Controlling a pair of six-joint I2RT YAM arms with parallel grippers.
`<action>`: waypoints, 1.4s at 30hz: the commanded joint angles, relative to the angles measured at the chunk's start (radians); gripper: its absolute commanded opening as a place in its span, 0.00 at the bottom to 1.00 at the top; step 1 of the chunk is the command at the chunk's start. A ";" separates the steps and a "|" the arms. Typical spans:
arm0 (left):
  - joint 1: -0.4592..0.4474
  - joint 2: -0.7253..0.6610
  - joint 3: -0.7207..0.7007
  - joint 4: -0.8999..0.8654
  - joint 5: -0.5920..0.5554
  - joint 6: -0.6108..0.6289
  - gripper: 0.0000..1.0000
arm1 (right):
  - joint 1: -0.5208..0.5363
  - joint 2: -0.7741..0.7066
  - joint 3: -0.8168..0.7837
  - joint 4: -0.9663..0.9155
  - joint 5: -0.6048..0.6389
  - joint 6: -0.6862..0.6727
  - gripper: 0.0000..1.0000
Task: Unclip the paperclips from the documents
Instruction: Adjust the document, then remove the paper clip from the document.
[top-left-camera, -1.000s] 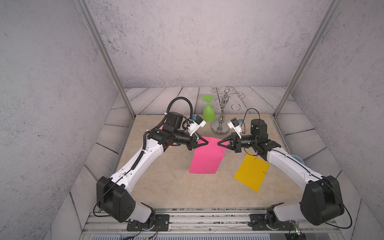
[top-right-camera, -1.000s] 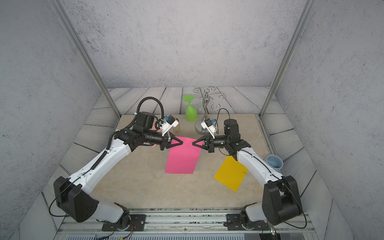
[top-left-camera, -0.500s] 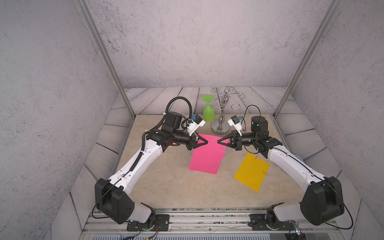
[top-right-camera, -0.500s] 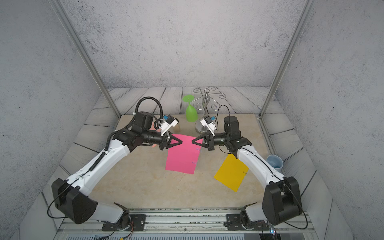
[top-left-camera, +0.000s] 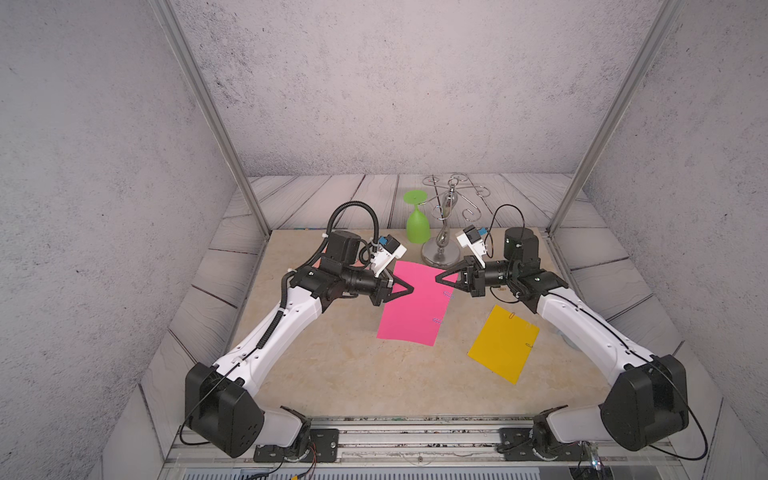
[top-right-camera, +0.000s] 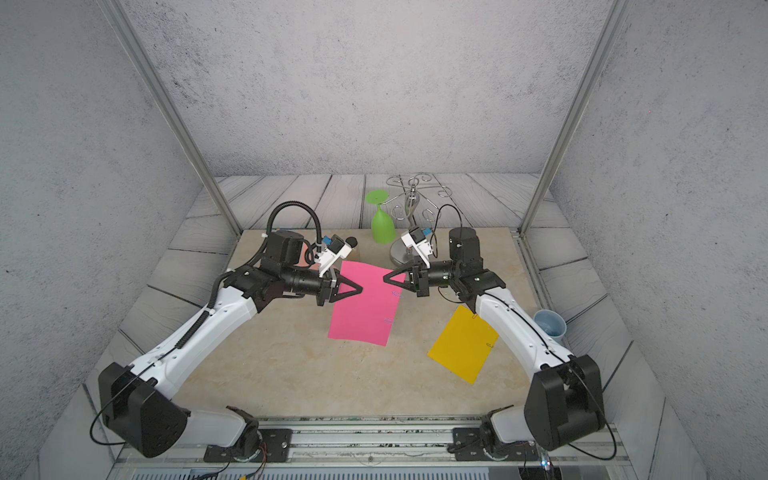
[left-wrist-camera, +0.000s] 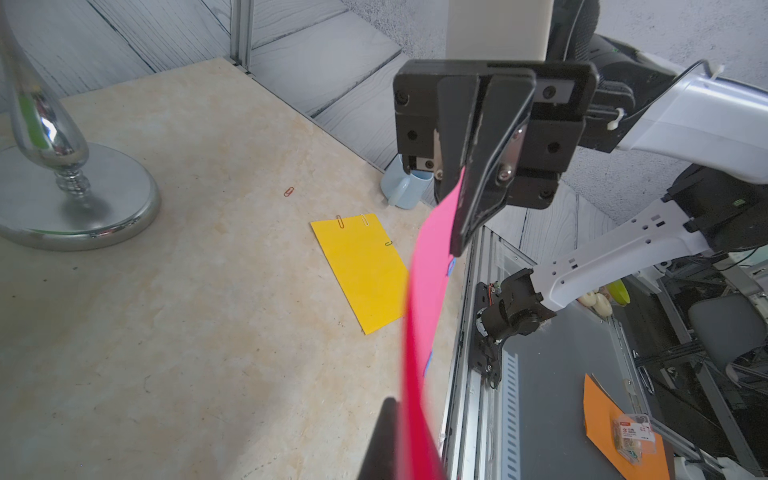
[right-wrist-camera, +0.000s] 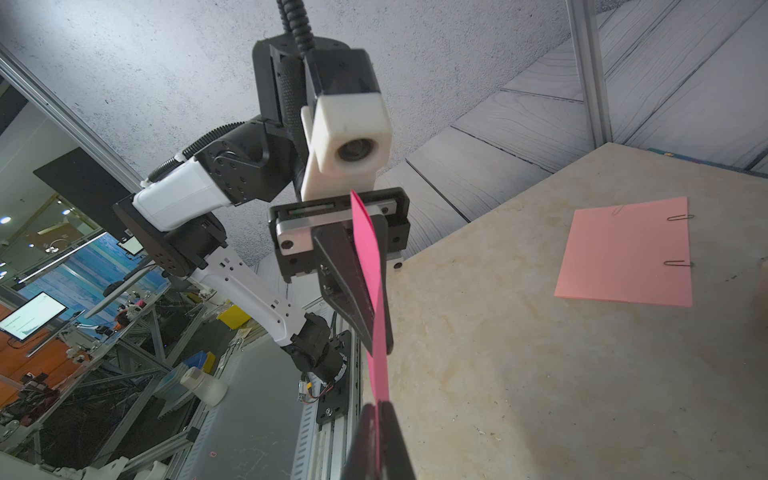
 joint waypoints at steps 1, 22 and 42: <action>0.008 -0.009 0.002 0.048 0.047 -0.014 0.03 | 0.007 0.015 0.023 -0.016 0.003 -0.013 0.00; 0.050 -0.071 -0.032 0.056 0.096 -0.007 0.00 | 0.000 0.034 0.003 -0.112 -0.031 -0.083 0.66; 0.081 -0.096 -0.056 0.050 0.085 -0.003 0.00 | -0.001 0.031 0.001 -0.085 -0.022 -0.060 0.23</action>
